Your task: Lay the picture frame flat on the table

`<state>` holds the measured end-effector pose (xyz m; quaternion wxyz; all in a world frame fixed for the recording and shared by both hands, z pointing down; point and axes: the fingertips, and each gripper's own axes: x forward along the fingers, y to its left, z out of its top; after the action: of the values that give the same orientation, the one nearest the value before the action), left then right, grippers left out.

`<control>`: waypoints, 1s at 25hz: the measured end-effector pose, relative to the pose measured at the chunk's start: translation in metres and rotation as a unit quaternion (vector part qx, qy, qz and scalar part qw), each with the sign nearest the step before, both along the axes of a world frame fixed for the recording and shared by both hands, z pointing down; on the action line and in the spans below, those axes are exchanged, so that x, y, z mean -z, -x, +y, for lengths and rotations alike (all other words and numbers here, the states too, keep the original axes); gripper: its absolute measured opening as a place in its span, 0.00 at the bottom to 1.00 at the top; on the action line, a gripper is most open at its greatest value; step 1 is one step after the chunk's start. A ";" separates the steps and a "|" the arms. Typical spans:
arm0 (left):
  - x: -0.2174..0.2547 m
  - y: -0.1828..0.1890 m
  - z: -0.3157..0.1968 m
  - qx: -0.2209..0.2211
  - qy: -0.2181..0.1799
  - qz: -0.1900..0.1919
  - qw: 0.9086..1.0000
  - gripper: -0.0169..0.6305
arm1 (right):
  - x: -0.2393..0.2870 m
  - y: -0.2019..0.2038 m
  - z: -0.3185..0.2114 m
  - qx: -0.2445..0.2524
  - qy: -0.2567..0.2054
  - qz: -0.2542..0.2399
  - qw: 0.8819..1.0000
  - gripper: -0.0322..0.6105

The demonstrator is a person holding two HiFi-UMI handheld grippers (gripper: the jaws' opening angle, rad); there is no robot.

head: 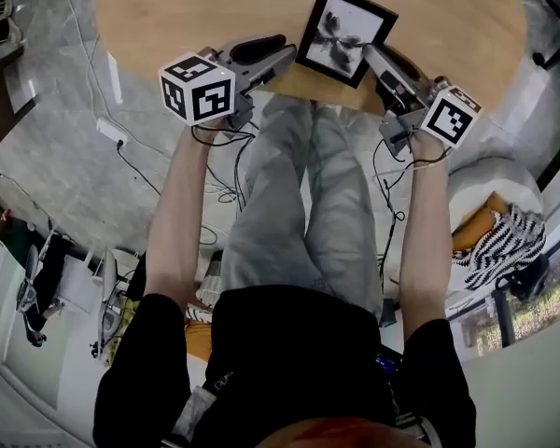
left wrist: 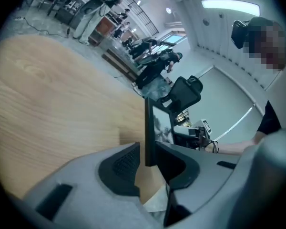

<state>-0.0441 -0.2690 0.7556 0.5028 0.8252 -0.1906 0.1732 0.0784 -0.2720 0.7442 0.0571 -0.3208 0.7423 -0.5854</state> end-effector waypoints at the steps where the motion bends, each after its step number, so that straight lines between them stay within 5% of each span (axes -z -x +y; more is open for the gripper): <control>1: 0.000 0.005 0.000 0.008 0.000 0.001 1.000 0.15 | -0.009 0.000 -0.004 -0.003 0.012 0.016 1.000 0.15; 5: 0.008 0.010 0.002 0.039 0.004 0.041 0.998 0.05 | -0.040 -0.002 -0.010 0.003 0.062 0.076 0.995 0.15; 16: 0.015 -0.017 0.026 0.034 0.021 0.065 0.997 0.04 | -0.070 -0.009 -0.007 -0.024 0.114 0.100 0.988 0.15; 22: 0.015 -0.005 0.026 0.036 0.025 0.071 0.997 0.04 | -0.091 -0.018 -0.006 -0.031 0.129 0.225 0.965 0.16; 25: 0.020 -0.004 0.027 0.040 0.021 0.073 0.996 0.04 | -0.096 -0.028 -0.003 -0.031 0.127 0.307 0.943 0.16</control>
<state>-0.0406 -0.2421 0.7353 0.5394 0.8164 -0.1824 0.0962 0.1063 -0.2753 0.8399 -0.1961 -0.5126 0.6332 -0.5457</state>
